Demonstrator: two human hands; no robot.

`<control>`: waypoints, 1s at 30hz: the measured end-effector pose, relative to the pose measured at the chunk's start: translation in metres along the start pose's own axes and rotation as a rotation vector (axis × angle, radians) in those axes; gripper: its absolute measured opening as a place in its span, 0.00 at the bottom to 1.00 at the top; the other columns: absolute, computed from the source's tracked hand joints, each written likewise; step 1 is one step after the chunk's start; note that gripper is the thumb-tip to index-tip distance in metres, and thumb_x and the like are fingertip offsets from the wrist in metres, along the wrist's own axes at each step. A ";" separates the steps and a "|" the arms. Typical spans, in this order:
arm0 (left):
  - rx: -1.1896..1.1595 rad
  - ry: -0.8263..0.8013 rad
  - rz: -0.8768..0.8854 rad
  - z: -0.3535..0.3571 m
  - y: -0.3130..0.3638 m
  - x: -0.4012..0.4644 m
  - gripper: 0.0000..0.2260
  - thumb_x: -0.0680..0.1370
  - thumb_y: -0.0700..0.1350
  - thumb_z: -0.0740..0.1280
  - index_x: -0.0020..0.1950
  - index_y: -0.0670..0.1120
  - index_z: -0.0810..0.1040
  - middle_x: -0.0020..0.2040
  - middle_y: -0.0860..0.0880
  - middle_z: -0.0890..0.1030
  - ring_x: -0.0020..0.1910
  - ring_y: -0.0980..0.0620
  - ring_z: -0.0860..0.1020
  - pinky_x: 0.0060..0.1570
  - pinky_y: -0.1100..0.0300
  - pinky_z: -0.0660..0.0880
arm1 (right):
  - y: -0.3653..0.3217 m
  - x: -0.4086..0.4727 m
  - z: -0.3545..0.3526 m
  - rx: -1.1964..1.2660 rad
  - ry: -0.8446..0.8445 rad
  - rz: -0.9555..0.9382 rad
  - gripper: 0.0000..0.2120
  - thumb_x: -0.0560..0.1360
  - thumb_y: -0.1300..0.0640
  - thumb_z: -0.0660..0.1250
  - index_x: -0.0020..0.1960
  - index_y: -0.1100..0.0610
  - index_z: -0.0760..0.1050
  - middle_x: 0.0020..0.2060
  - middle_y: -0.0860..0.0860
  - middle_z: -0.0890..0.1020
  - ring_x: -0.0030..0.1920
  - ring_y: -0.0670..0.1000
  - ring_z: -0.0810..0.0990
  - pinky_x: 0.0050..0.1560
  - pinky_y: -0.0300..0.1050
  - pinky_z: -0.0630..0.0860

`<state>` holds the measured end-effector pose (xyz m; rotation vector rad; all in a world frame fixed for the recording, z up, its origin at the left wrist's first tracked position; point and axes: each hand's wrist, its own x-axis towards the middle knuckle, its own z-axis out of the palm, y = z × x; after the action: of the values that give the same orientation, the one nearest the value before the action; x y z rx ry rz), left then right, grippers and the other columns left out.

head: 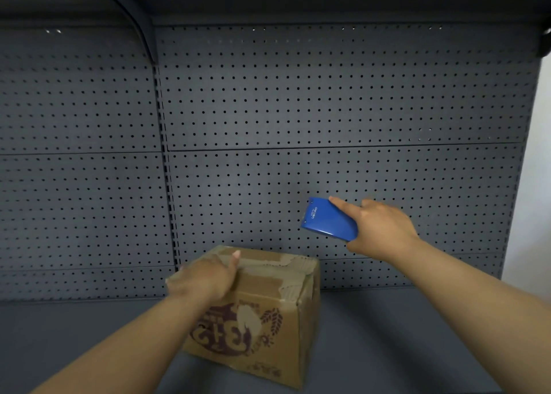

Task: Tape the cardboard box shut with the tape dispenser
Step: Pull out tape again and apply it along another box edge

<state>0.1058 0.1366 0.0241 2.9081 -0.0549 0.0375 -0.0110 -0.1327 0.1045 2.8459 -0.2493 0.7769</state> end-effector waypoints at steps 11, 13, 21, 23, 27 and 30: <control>-0.133 -0.133 0.165 0.022 -0.002 0.016 0.45 0.58 0.80 0.46 0.73 0.63 0.57 0.78 0.47 0.51 0.76 0.40 0.42 0.71 0.37 0.41 | -0.010 0.013 0.008 0.042 0.016 -0.058 0.40 0.69 0.50 0.65 0.73 0.37 0.47 0.42 0.49 0.69 0.42 0.50 0.68 0.38 0.42 0.67; -0.145 -0.167 0.234 0.018 -0.003 0.016 0.40 0.64 0.77 0.50 0.73 0.63 0.56 0.78 0.47 0.50 0.76 0.40 0.41 0.72 0.41 0.39 | -0.014 0.017 0.007 0.039 0.039 -0.067 0.40 0.69 0.49 0.65 0.73 0.37 0.47 0.42 0.49 0.69 0.41 0.50 0.68 0.37 0.42 0.66; -0.086 -0.345 0.533 0.000 0.006 0.038 0.40 0.61 0.78 0.54 0.71 0.67 0.56 0.78 0.54 0.48 0.75 0.43 0.38 0.72 0.42 0.40 | -0.028 0.031 0.010 0.074 0.088 -0.117 0.40 0.69 0.48 0.66 0.73 0.37 0.46 0.40 0.49 0.68 0.40 0.50 0.68 0.38 0.43 0.65; -0.104 -0.349 0.594 0.002 0.011 0.044 0.31 0.70 0.69 0.59 0.72 0.66 0.56 0.78 0.55 0.48 0.75 0.44 0.37 0.73 0.44 0.40 | -0.028 0.034 0.011 0.057 0.090 -0.148 0.40 0.69 0.48 0.65 0.73 0.36 0.45 0.40 0.49 0.67 0.40 0.50 0.67 0.38 0.42 0.64; -0.107 -0.373 0.701 0.006 0.023 0.060 0.27 0.73 0.64 0.61 0.71 0.67 0.57 0.78 0.56 0.48 0.75 0.46 0.36 0.73 0.44 0.39 | -0.028 0.040 0.015 0.052 0.097 -0.205 0.39 0.70 0.48 0.65 0.73 0.35 0.45 0.42 0.49 0.66 0.42 0.49 0.66 0.40 0.42 0.63; -0.130 -0.391 0.756 0.009 0.034 0.070 0.27 0.73 0.63 0.62 0.70 0.66 0.59 0.78 0.55 0.49 0.75 0.47 0.37 0.73 0.46 0.39 | -0.027 0.046 0.019 0.054 0.104 -0.227 0.40 0.69 0.48 0.65 0.72 0.34 0.44 0.41 0.48 0.66 0.42 0.49 0.65 0.42 0.41 0.63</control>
<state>0.1746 0.0992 0.0248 2.5442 -1.1539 -0.3862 0.0425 -0.1163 0.1082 2.8051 0.1095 0.8911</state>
